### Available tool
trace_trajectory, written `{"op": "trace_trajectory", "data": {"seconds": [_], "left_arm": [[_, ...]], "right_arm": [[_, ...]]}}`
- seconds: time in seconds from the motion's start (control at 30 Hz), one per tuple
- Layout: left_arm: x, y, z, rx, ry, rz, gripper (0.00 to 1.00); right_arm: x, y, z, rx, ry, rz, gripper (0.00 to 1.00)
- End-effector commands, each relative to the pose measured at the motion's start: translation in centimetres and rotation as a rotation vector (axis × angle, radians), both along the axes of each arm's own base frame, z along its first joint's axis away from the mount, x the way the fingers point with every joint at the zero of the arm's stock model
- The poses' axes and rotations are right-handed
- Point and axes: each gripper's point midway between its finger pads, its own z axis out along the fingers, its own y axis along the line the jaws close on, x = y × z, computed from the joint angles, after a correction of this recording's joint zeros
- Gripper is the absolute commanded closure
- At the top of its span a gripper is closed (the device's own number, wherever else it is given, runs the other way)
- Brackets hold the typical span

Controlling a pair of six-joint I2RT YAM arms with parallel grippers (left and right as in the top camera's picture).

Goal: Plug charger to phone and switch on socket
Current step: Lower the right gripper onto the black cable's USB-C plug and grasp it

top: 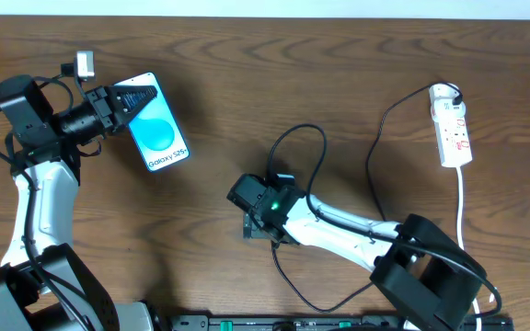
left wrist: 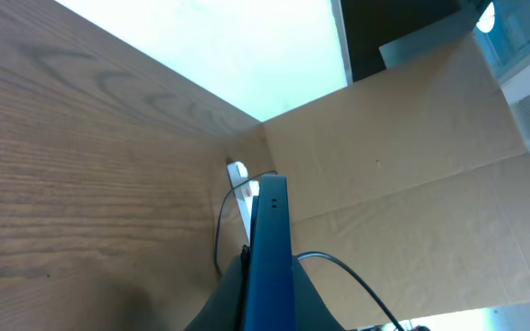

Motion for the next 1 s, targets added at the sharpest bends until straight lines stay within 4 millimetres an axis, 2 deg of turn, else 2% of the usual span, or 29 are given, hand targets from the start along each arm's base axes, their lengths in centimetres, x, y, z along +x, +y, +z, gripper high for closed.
{"op": "trace_trajectory", "data": {"seconds": [0.0,0.17,0.27,0.57,0.67,0.7,0.77,0.97], "left_arm": [[-0.5,-0.3,2.0,0.01,-0.063,-0.034,0.93],[-0.5,-0.3,2.0,0.01,-0.064,-0.034,0.93],[-0.5,-0.3,2.0,0.01,-0.064,-0.034,0.93],[-0.5,-0.3,2.0,0.01,-0.064,-0.034,0.93],[-0.5,-0.3,2.0,0.01,-0.064,-0.034,0.93],[-0.5,-0.3,2.0,0.01,-0.064,-0.034,0.93],[-0.5,-0.3,2.0,0.01,-0.064,-0.034,0.93],[-0.5,-0.3,2.0,0.01,-0.064,-0.034,0.93]], "right_arm": [[-0.5,-0.7,-1.3,-0.016,0.014,-0.011,0.16],[-0.2,-0.8,-1.2,-0.023,-0.005,-0.014,0.23],[-0.1,-0.7,-1.2,-0.022,-0.006,-0.014,0.38],[-0.9,-0.7,-1.4,-0.016,0.034,-0.008,0.42],[-1.2,-0.6,-1.4,-0.009,0.051,-0.006,0.5],[-1.3,-0.7,-1.4,-0.011,0.054,-0.006,0.56],[-1.4,-0.6,-1.4,-0.007,0.063,-0.005,0.6],[-1.6,-0.5,-1.4,-0.002,0.07,-0.003,0.85]]}}
